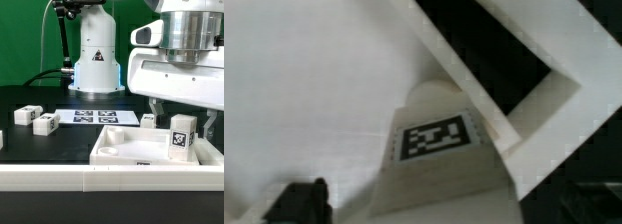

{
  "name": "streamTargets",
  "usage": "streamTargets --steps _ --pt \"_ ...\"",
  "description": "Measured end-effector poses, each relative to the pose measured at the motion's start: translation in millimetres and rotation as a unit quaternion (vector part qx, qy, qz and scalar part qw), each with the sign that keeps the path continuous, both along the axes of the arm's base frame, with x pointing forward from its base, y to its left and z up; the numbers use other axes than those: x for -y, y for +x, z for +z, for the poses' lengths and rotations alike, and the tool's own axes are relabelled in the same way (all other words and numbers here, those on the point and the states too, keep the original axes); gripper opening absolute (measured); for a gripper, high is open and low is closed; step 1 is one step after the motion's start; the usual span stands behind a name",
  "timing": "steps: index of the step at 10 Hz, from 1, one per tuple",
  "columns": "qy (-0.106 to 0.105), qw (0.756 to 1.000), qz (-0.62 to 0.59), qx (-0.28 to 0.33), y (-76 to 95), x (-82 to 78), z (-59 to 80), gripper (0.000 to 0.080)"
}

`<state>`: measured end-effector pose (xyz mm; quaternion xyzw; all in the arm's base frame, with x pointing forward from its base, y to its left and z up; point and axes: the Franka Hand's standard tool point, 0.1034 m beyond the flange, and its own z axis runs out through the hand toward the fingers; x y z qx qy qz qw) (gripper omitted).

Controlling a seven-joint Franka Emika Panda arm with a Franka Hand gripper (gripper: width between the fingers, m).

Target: Assemble one leg

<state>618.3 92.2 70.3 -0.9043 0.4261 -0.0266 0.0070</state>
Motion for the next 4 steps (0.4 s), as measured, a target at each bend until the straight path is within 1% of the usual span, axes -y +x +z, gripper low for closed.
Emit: streamTargets --steps 4 --pt "0.0 1.0 0.0 0.0 0.0 0.0 0.0 0.0649"
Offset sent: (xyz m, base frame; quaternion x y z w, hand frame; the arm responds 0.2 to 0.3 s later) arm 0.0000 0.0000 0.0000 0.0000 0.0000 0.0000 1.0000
